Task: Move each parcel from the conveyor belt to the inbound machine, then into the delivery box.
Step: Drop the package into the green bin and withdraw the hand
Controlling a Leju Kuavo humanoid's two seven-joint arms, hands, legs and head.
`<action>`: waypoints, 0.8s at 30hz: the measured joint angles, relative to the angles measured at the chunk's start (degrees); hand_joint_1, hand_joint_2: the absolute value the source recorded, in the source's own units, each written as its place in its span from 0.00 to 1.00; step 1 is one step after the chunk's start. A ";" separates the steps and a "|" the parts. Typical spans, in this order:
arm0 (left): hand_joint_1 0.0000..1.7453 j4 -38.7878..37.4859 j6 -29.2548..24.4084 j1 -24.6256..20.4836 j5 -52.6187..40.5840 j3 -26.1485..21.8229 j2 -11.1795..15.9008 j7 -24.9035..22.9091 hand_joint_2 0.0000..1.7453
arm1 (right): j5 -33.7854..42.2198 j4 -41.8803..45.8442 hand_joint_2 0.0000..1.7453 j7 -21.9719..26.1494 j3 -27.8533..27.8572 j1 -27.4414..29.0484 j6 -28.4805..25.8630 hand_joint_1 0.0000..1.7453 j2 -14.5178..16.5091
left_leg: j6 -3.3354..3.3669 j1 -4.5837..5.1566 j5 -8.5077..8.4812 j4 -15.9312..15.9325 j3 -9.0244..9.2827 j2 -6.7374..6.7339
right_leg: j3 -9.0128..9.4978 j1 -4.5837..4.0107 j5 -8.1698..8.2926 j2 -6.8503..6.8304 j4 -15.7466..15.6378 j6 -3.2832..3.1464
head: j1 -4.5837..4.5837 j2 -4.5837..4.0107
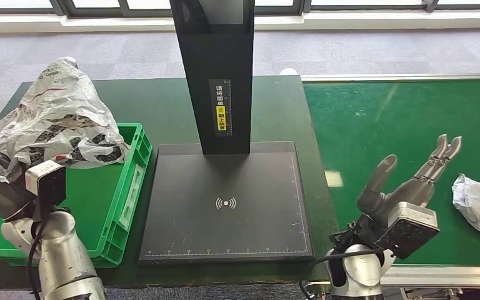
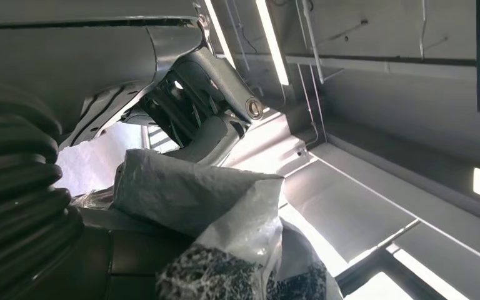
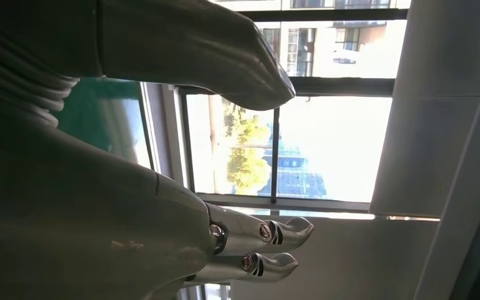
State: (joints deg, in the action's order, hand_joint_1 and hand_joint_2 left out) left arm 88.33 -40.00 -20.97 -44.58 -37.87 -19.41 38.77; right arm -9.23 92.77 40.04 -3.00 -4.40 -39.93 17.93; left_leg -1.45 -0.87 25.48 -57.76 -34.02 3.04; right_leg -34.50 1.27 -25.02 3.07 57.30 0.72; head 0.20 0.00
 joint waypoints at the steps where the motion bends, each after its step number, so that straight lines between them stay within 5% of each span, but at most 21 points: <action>1: 1.00 0.31 0.00 0.00 0.01 -0.15 0.00 0.00 1.00 | 0.03 -0.16 0.00 0.00 0.01 -0.17 0.00 0.00 0.01 | 0.00 0.00 0.00 0.00 0.00 0.00 | 0.00 0.00 0.00 0.00 0.00 0.00 | 0.00 0.00; 6: 1.00 1.19 0.00 0.00 0.03 -0.68 -0.01 0.00 1.00 | 0.05 -0.85 0.00 0.00 0.01 -0.67 0.00 0.00 0.09 | 0.00 0.00 0.00 0.00 0.01 0.00 | 0.00 0.00 0.01 0.00 0.00 0.00 | 0.00 0.00; 7: 0.87 1.29 0.00 0.00 0.03 -0.77 -0.01 0.00 1.00 | 0.07 -0.95 0.00 0.00 0.01 -0.69 0.00 0.00 0.10 | 0.00 0.00 0.00 0.00 0.01 0.00 | 0.00 0.00 0.01 0.00 0.00 0.00 | 0.00 0.00; 10: 0.12 1.37 0.00 -0.02 -0.78 -1.02 -0.02 0.00 1.00 | 0.15 -1.15 0.00 0.00 0.02 -0.71 0.00 0.00 0.10 | -0.01 0.00 0.00 0.00 0.01 0.00 | -0.01 0.00 0.00 0.00 0.00 0.00 | 0.00 0.00; 11: 0.00 1.26 0.00 -0.05 -1.55 -1.12 -0.02 0.01 1.00 | 0.14 -1.17 0.00 0.00 0.03 -0.70 0.00 0.00 0.10 | -0.01 0.00 0.00 0.00 0.01 0.00 | -0.01 0.00 0.00 0.00 0.00 0.00 | 0.00 0.00; 24: 0.00 -1.03 0.04 -0.23 -9.84 -1.46 -0.25 -4.63 1.00 | 0.61 -1.19 0.00 0.00 0.11 -0.52 0.00 0.00 0.08 | -0.01 0.01 0.00 0.00 0.03 -0.06 | -0.04 0.00 0.01 0.08 -0.01 0.00 | 0.00 0.00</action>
State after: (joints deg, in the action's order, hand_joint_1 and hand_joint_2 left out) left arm 87.30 -39.95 -21.20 -54.42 -39.33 -19.66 34.14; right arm -8.62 91.58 40.04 -2.89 -4.92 -39.93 18.02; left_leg -1.46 -0.87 25.48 -57.77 -33.99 2.98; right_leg -34.54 1.27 -25.01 3.15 57.30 0.72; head 0.20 0.00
